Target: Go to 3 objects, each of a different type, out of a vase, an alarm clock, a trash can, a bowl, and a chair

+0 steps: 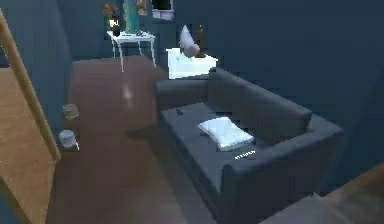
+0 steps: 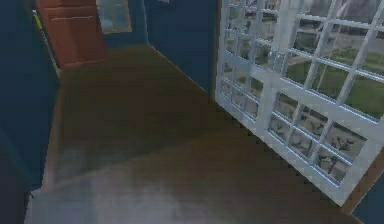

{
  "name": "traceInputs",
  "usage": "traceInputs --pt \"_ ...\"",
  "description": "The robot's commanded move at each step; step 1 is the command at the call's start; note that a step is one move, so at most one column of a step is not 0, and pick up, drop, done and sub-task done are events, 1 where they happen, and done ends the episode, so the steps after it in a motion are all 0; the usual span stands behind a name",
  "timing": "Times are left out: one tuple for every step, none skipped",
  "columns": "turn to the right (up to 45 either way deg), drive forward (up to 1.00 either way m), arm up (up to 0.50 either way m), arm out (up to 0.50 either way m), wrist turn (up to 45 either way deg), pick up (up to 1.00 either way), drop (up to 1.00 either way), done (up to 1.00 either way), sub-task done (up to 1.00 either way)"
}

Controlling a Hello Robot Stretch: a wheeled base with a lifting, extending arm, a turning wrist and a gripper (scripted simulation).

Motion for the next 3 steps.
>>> traceInputs --pt "45.0 0.00 0.00 0.00 0.0 0.00 0.00 0.00 0.00" --pt "18.0 0.00 0.00 0.00 0.0 0.00 0.00 0.00 0.00" --pt "0.0 0.55 0.00 0.00 0.0 0.00 0.00 0.00 0.00"
